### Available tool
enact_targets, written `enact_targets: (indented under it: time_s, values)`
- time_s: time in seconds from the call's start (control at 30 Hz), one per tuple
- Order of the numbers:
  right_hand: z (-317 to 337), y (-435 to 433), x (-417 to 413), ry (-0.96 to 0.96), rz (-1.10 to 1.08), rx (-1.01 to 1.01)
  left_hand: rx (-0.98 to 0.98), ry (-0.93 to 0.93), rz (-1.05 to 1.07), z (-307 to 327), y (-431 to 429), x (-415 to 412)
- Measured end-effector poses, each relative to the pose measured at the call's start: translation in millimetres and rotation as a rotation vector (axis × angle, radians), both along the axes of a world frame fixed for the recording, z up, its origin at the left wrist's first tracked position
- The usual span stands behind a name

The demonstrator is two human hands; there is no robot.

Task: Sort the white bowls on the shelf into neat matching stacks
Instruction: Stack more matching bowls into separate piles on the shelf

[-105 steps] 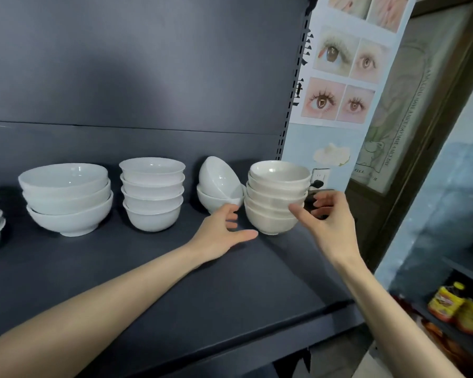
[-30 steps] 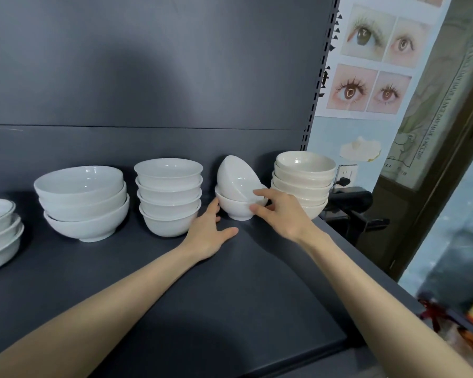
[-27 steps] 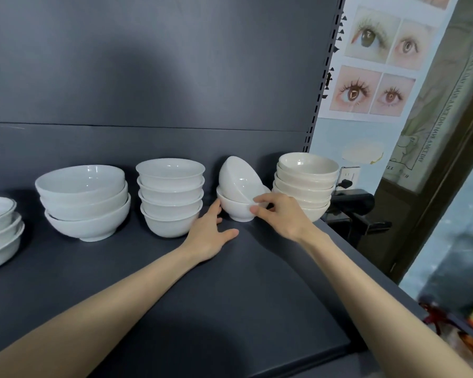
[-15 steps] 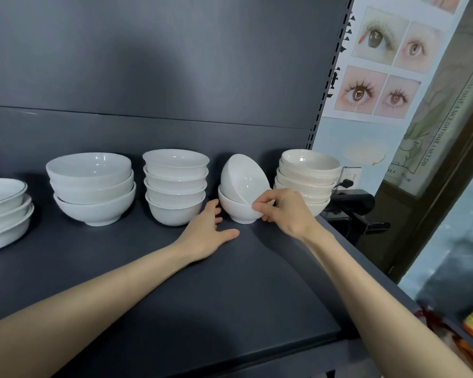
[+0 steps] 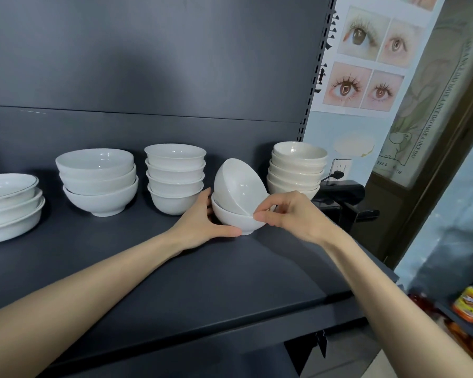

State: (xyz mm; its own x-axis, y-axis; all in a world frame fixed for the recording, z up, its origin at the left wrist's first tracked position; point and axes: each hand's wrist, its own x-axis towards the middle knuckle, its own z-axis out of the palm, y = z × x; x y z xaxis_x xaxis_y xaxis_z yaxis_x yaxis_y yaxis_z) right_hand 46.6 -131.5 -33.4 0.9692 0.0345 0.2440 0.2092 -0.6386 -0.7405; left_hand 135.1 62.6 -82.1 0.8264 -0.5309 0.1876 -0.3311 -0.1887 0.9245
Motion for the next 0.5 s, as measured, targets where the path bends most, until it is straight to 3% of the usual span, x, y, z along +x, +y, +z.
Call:
enact_targets:
  time_s: [0.5]
  values:
    - [2.1,19.9,-4.2,-0.176,0.059,0.003,-0.015,-0.026,0.063,-3.0,-1.3,-9.4]
